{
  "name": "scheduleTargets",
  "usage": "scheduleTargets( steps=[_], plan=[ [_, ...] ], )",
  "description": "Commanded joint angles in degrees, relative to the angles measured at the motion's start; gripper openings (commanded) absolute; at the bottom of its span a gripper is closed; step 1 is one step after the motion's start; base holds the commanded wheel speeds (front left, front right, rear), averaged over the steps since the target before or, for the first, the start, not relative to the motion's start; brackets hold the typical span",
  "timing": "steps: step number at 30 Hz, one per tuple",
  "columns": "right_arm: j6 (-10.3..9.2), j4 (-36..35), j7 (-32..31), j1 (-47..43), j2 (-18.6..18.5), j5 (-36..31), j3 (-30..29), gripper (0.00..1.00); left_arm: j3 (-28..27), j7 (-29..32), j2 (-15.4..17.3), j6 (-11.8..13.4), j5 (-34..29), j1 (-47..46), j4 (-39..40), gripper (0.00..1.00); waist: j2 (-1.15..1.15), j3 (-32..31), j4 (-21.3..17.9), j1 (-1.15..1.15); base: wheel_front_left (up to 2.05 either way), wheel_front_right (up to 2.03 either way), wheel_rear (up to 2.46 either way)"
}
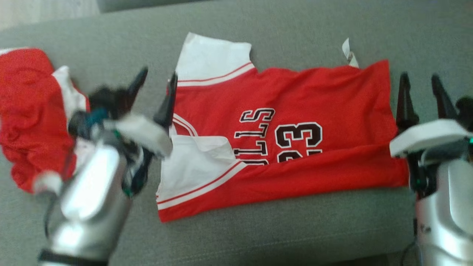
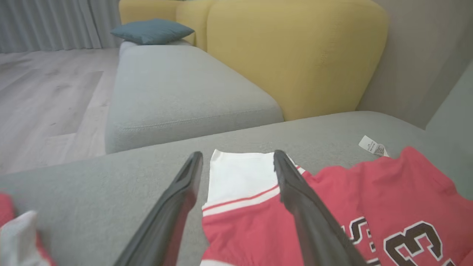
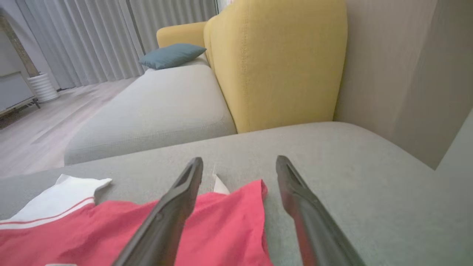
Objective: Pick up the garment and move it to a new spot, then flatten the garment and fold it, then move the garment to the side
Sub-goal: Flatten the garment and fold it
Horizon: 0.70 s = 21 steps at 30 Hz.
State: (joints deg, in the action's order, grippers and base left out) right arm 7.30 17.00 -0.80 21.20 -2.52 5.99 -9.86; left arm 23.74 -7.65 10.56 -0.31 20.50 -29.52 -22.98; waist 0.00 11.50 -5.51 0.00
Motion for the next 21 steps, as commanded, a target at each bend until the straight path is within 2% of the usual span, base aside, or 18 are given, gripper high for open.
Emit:
scheduleTargets(
  steps=[1,5,8,15,21],
  plan=[
    [0.19,-2.35,0.65,2.58,-0.36,-0.05,1.60,1.00,-1.74,0.83,1.74,-0.51,0.70,-4.11,1.25,1.00,0.00,2.70,-1.38,0.00,0.00,0.00,0.00],
    [0.19,-2.94,0.96,7.39,-0.43,-0.50,3.70,1.00,-0.15,10.02,5.07,-4.96,1.29,-14.53,-3.57,1.00,0.00,7.08,-3.22,0.00,0.00,0.00,0.00],
    [0.19,-3.33,0.89,10.74,-0.70,-0.35,5.35,1.00,0.63,14.11,6.46,-6.41,2.78,-22.09,-7.17,1.00,0.00,10.45,-4.57,0.00,0.00,0.00,0.00],
    [0.19,-3.37,1.58,16.61,-0.85,1.23,6.76,1.00,4.57,17.70,9.86,-7.09,2.19,-33.75,-17.40,1.00,0.00,15.14,-7.70,0.00,0.00,0.00,0.00],
    [0.19,-3.61,2.18,18.10,-0.71,1.84,7.65,1.00,10.74,20.30,11.35,-7.15,3.55,-38.34,-23.62,1.00,0.00,17.14,-9.11,0.00,0.00,0.00,0.00]
  ],
)
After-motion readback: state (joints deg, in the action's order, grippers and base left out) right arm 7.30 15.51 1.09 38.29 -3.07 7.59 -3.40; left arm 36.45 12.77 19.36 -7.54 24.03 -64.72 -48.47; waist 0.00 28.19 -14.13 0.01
